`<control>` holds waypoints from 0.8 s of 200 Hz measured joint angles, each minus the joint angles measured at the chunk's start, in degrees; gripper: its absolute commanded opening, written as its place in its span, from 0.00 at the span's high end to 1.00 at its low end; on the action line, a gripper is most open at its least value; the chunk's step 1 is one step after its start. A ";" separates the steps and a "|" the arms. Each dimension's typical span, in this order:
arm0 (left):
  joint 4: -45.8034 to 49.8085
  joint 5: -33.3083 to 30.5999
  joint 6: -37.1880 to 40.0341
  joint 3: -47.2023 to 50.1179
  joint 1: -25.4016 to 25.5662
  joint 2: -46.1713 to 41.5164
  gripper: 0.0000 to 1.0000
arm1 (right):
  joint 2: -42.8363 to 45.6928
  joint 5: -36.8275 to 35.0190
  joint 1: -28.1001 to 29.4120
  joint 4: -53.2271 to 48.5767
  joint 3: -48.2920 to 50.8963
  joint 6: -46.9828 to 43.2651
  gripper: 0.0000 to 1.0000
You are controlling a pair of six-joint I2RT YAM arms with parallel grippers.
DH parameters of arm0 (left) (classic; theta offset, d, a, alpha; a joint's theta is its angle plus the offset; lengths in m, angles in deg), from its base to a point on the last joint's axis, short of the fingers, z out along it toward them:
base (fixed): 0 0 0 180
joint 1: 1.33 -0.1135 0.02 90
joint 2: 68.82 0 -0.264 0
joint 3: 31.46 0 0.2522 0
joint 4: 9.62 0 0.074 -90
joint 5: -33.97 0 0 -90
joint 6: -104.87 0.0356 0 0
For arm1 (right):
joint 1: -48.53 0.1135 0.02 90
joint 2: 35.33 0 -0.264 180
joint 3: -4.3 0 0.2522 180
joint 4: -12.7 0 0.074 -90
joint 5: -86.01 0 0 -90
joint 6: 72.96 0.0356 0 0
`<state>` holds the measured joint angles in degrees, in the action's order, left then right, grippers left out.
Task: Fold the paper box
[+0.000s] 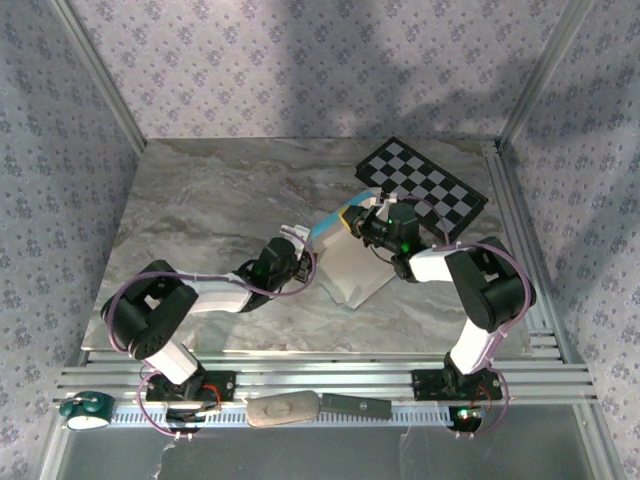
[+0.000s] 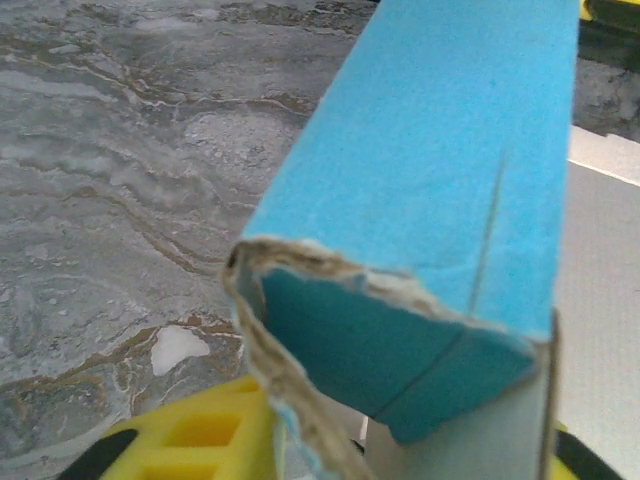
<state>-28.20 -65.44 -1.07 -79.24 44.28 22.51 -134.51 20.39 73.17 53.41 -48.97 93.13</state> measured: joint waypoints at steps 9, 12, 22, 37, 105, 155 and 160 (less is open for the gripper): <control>-0.07 -0.96 -0.37 -0.02 0.44 0.26 0.82 | -0.02 -0.17 0.07 0.00 0.00 0.11 1.00; -0.09 -1.40 -0.68 -0.07 0.57 0.33 0.83 | -0.02 -0.24 0.07 0.00 0.00 0.15 1.00; -0.07 -2.43 -1.18 -0.37 0.87 0.66 0.85 | -0.02 -0.68 0.11 0.00 0.00 0.20 1.00; 0.35 -4.26 -2.05 -1.01 1.51 1.20 0.88 | -0.04 -1.29 0.11 0.00 0.00 0.39 1.00; 7.41 -16.22 -8.63 -7.13 5.27 4.48 0.79 | 0.74 -5.51 1.20 0.17 0.50 1.14 1.00; 10.95 -20.33 -11.50 -10.23 6.08 6.29 0.78 | 4.20 -12.87 4.76 0.33 2.43 2.08 1.00; 11.30 -20.50 -11.72 -10.45 6.10 6.32 0.79 | 4.22 -13.44 4.98 0.52 2.54 2.19 1.00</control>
<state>-16.90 -85.94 -12.79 -89.69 50.38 28.82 -130.29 6.95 78.16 53.94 -46.43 95.32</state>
